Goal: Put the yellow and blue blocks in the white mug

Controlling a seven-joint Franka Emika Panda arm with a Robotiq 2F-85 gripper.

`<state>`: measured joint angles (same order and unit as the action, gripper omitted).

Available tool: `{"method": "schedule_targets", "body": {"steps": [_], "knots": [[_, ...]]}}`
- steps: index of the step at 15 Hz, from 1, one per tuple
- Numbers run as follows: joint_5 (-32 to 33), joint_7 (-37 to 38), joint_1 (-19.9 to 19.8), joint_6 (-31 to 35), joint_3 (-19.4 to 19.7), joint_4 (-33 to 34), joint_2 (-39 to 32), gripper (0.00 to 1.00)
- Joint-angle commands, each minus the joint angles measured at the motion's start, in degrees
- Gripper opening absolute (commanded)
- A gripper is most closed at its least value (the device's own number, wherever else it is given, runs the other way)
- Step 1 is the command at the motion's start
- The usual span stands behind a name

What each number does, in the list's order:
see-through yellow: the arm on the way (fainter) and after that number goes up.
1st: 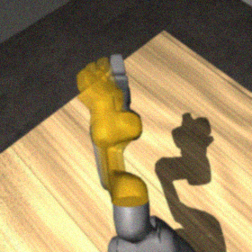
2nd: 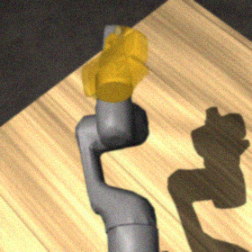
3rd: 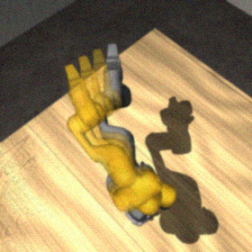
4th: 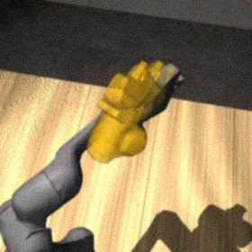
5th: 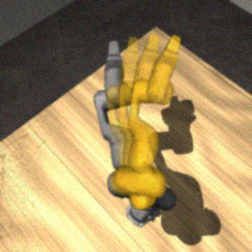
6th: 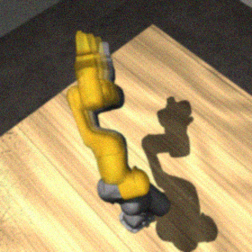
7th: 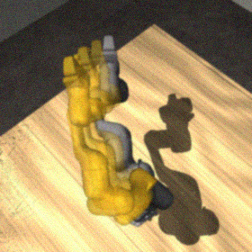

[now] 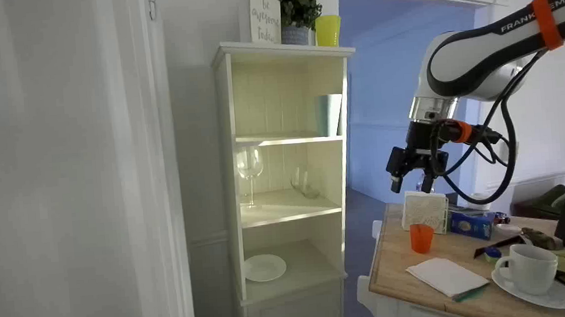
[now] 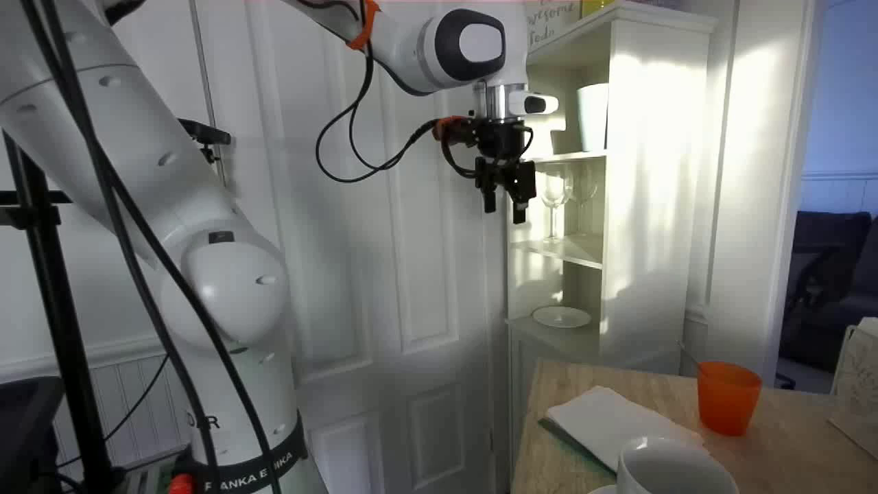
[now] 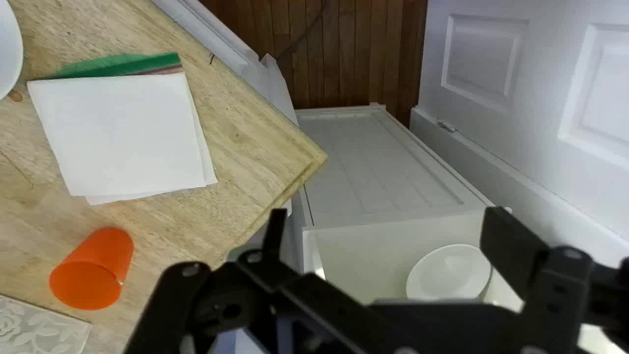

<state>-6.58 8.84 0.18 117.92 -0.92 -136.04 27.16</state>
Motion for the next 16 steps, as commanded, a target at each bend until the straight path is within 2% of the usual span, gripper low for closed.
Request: {"method": "schedule_targets", "body": {"steps": [1, 7, 8, 10, 16], "knots": [[-0.09, -0.09, -0.25, -0.2, -0.2, 0.16, -0.02, 1.0], [-0.09, -0.1, -0.25, -0.2, -0.19, 0.17, -0.01, 1.0], [0.52, -3.96, 0.41, 1.97, 0.31, -0.46, 0.54, 1.0], [1.62, -12.18, 0.96, 1.33, 2.05, -0.03, 0.71, 1.0], [2.21, -39.92, 0.7, -1.4, 11.74, 1.04, -0.84, 1.0]]}}
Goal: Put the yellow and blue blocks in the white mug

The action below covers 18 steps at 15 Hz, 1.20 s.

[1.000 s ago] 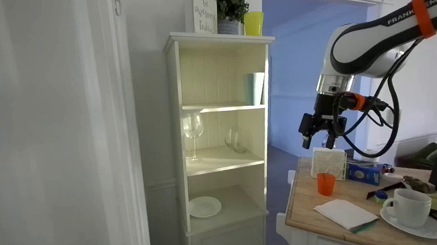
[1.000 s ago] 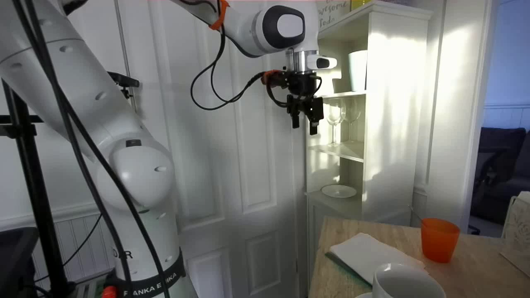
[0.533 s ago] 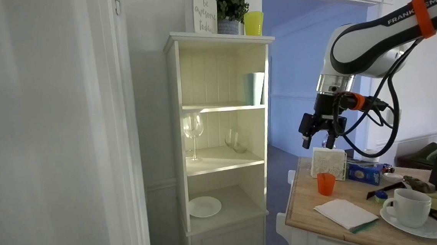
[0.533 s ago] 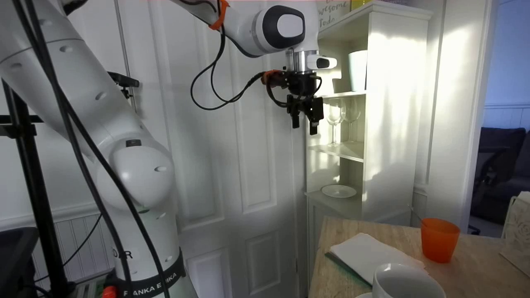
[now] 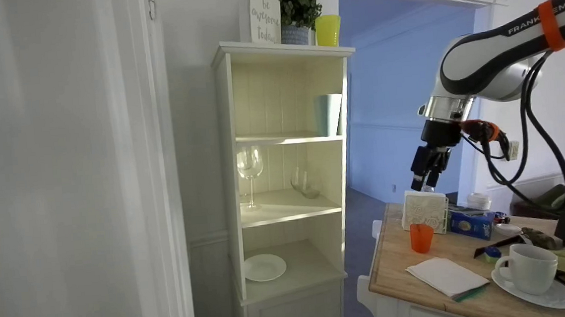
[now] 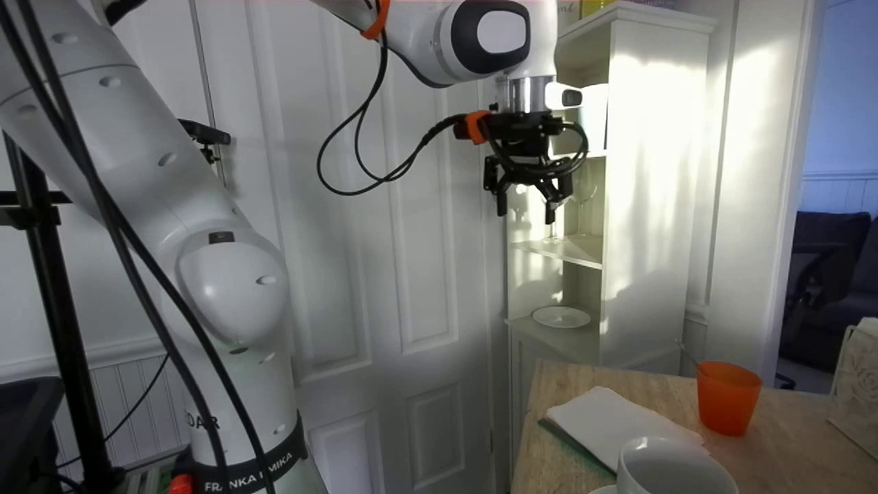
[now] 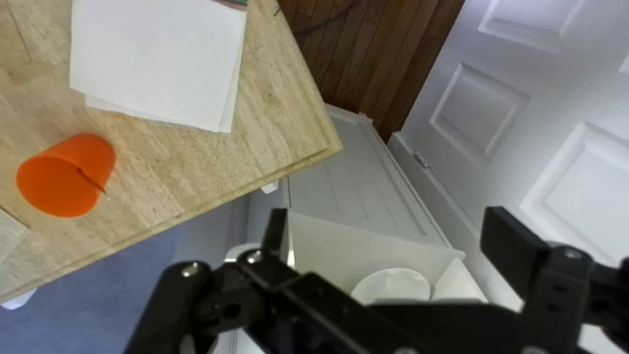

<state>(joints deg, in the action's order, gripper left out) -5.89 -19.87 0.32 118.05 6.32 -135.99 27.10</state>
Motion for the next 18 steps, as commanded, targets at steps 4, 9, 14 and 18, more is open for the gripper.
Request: {"method": "schedule_targets", "body": {"steps": [4, 9, 14, 18], "knots": [[3.04, -29.29, -0.25, -0.7, 10.46, -0.19, -2.39, 1.0], [8.51, -47.16, -3.44, 1.54, 13.37, -2.08, -6.66, 1.0], [9.89, -51.73, -6.2, 2.39, 12.2, -2.11, -8.94, 1.0], [9.89, -51.53, -6.21, 2.39, 11.66, -2.07, -9.03, 1.0]]}}
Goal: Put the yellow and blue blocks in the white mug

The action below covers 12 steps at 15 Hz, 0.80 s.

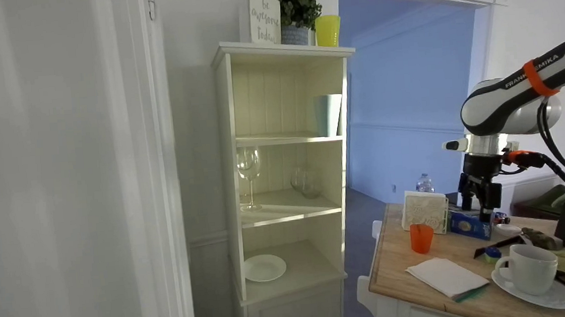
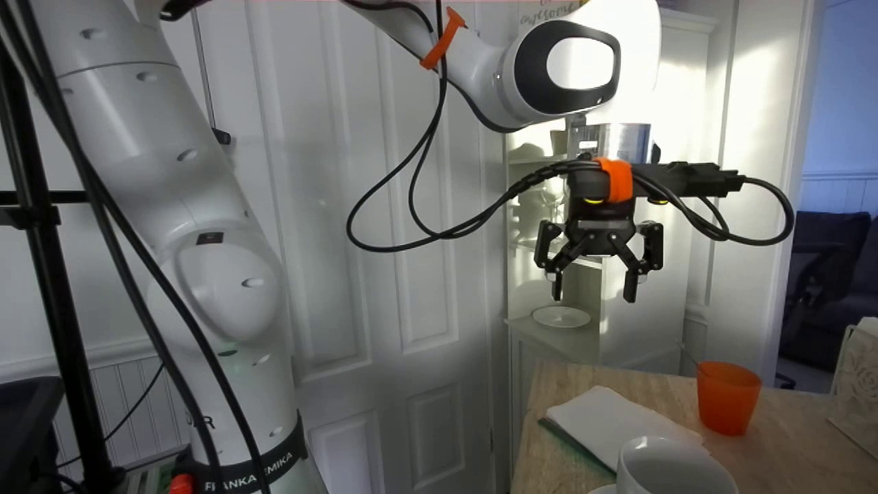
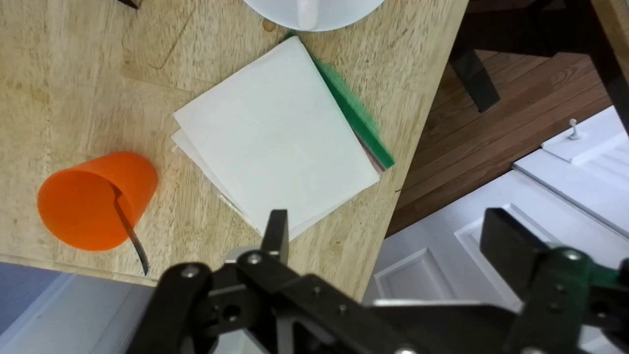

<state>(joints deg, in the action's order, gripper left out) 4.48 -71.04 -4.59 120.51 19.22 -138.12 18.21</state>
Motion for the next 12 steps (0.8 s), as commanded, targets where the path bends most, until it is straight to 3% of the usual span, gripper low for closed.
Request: {"method": "schedule_targets", "body": {"steps": [1, 8, 12], "knots": [[-0.48, -0.35, -1.29, -0.07, -1.25, 0.08, -0.14, 1.0], [-0.48, -0.35, -1.3, -0.07, -1.24, 0.09, -0.14, 1.0], [-1.48, 6.15, -2.24, 4.36, -1.32, 3.19, -6.25, 1.0]]}}
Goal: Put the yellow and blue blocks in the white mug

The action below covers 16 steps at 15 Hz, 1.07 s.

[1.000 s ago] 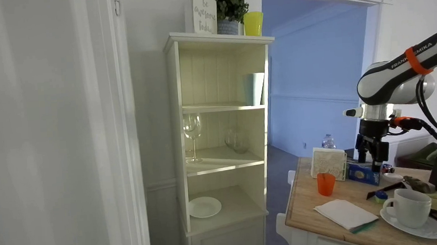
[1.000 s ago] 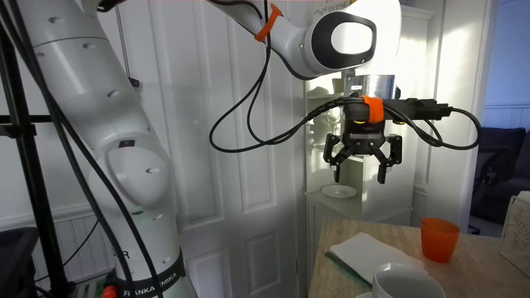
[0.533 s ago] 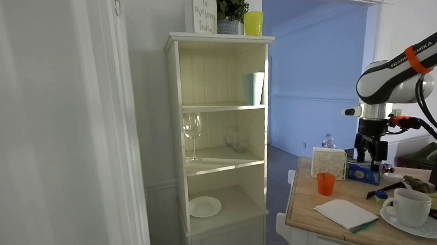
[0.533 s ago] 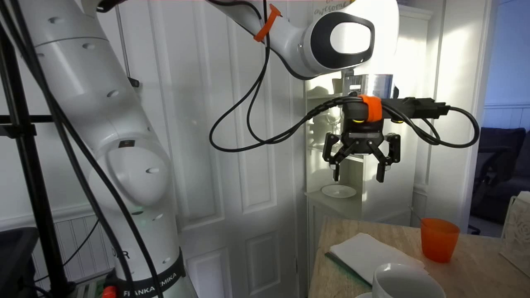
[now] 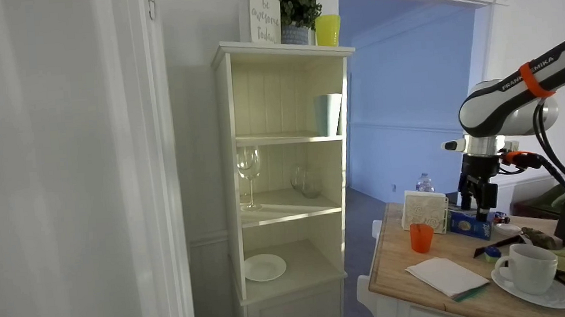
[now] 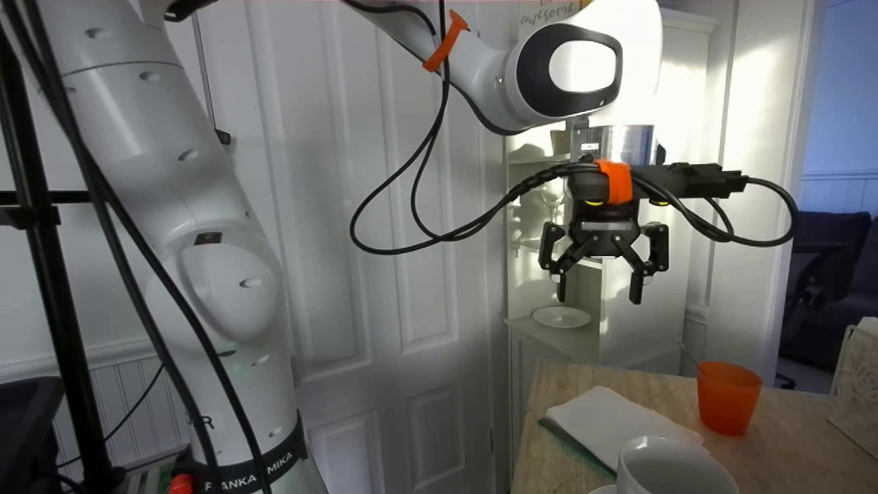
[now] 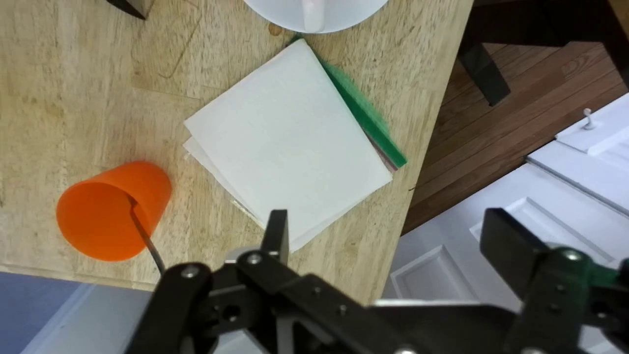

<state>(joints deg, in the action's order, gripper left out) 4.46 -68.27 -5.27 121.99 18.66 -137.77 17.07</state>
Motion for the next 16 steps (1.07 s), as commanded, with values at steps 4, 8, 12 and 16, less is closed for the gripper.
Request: {"method": "schedule_targets", "body": {"steps": [4, 8, 12, 16], "knots": [[-1.78, 9.55, -3.78, 8.51, -0.13, 7.03, -13.24, 1.0], [-2.52, 17.86, -7.32, 8.87, -0.17, 13.06, -22.0, 1.0], [-4.25, 25.02, -10.92, 7.43, -0.58, 18.23, -28.55, 1.0], [-6.36, 28.67, -14.29, 8.72, -1.18, 21.94, -33.04, 1.0]]}}
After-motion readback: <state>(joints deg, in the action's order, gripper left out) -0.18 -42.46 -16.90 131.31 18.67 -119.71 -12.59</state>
